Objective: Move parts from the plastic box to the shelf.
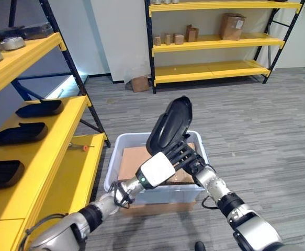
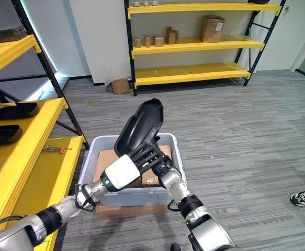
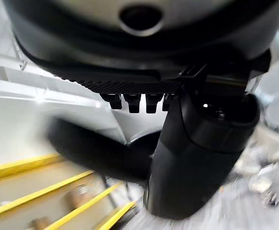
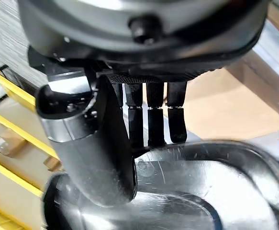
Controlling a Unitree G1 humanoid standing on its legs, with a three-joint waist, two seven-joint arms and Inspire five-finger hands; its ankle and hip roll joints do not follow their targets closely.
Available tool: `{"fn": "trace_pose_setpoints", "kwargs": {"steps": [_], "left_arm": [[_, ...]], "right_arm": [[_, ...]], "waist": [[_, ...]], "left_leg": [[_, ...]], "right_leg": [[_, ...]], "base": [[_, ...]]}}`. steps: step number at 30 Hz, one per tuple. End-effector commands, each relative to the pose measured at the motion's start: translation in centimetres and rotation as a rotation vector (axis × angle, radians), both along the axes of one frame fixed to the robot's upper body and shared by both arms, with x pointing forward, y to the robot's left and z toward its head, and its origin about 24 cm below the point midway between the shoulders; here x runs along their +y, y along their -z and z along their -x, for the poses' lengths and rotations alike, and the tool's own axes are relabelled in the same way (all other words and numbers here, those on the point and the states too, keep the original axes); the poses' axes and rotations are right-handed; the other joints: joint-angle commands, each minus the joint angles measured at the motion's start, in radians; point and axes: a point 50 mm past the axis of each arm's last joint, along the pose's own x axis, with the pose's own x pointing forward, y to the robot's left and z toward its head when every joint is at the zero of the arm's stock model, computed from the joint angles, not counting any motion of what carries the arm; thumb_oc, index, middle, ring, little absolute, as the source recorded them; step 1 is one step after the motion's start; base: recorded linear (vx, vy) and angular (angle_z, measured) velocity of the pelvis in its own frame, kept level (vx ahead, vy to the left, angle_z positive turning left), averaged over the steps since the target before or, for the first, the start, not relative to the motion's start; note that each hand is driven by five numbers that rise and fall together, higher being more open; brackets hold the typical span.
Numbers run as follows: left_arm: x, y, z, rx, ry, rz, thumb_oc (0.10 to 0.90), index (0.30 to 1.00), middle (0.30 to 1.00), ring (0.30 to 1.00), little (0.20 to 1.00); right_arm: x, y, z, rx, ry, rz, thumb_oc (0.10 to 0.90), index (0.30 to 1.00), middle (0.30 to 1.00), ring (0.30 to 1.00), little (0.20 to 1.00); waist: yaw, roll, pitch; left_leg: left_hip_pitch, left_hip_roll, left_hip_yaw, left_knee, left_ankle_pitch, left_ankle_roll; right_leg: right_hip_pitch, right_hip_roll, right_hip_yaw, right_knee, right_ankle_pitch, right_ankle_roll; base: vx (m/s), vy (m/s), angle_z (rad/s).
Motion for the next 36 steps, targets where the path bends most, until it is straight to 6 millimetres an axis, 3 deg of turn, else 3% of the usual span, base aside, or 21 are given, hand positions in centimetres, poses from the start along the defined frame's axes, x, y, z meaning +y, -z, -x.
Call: {"fn": "trace_pose_setpoints", "kwargs": {"steps": [1,5,10,16,23,28,31,36], "left_arm": [[5.6,-6.2,-3.6,-0.305,-0.227,0.015,0.9,1.0,1.0,1.0,1.0],[7.2,-7.9,-4.0,-0.35,-0.26,0.016,0.9,1.0,1.0,1.0,1.0],[7.4,-8.1,-4.1,-0.362,-0.245,0.002,0.9,1.0,1.0,1.0,1.0],[5.9,-9.0,-4.8,-0.379,-0.16,-0.006,0.9,1.0,1.0,1.0,1.0],[3.3,-8.3,-5.0,-0.313,-0.097,0.026,0.9,1.0,1.0,1.0,1.0],[1.3,-7.0,-4.8,-0.279,-0.078,0.042,0.9,1.0,1.0,1.0,1.0],[1.9,-6.6,-4.6,-0.273,-0.089,0.031,0.9,1.0,1.0,1.0,1.0],[2.2,-6.7,-4.7,-0.281,-0.084,0.017,0.9,1.0,1.0,1.0,1.0]], "right_arm": [[-2.5,-4.8,-3.0,-0.228,0.068,-0.016,0.4,0.3,0.3,0.3,0.3],[-3.2,-4.4,-2.8,-0.224,0.068,-0.01,0.4,0.3,0.3,0.3,0.3],[-3.5,-4.0,-2.6,-0.228,0.05,0.002,0.4,0.3,0.3,0.3,0.3],[-2.7,-3.9,-2.5,-0.23,0.01,0.003,0.4,0.3,0.3,0.3,0.3],[-1.8,-4.1,-2.8,-0.238,-0.017,-0.027,0.4,0.3,0.3,0.3,0.3],[-0.2,-5.3,-3.3,-0.303,-0.085,-0.015,0.4,0.3,0.3,0.3,0.3],[0.5,-6.9,-3.6,-0.36,-0.128,0.016,0.4,0.3,0.3,0.3,0.3],[0.2,-7.9,-3.9,-0.407,-0.127,0.061,0.4,0.3,0.3,0.3,0.3]], "waist": [[0.041,0.003,-0.02],[0.045,0.004,-0.02],[0.045,0.003,-0.021],[0.038,0.003,-0.027],[0.032,0.002,-0.029],[0.028,0.001,-0.029],[0.027,-0.003,-0.033],[0.026,-0.005,-0.039]], "left_leg": [[0.04,-0.025,-0.043,-0.002,-0.06,0.045],[0.038,-0.025,-0.046,-0.001,-0.058,0.046],[0.039,-0.025,-0.047,-0.002,-0.059,0.044],[0.041,-0.026,-0.043,-0.002,-0.062,0.045],[0.044,-0.026,-0.042,-0.002,-0.066,0.046],[0.046,-0.026,-0.044,-0.002,-0.067,0.046],[0.047,-0.026,-0.047,-0.003,-0.066,0.045],[0.049,-0.026,-0.05,-0.003,-0.066,0.044]], "right_leg": [[0.059,0.02,-0.037,0.012,-0.044,0.004],[0.058,0.02,-0.04,0.013,-0.041,0.002],[0.059,0.019,-0.043,0.011,-0.04,0.003],[0.059,0.018,-0.039,0.012,-0.041,0.004],[0.06,0.02,-0.035,0.013,-0.044,0.005],[0.06,0.022,-0.029,0.015,-0.046,0.003],[0.061,0.022,-0.029,0.015,-0.046,0.004],[0.063,0.024,-0.031,0.016,-0.047,0.004]], "base": [[0.0,0.0,0.0],[0.0,0.0,0.0],[0.0,0.0,0.0],[0.0,0.0,0.0],[0.0,0.0,0.0],[0.0,0.0,0.0],[0.0,0.0,0.0],[0.0,0.0,0.0]]}}
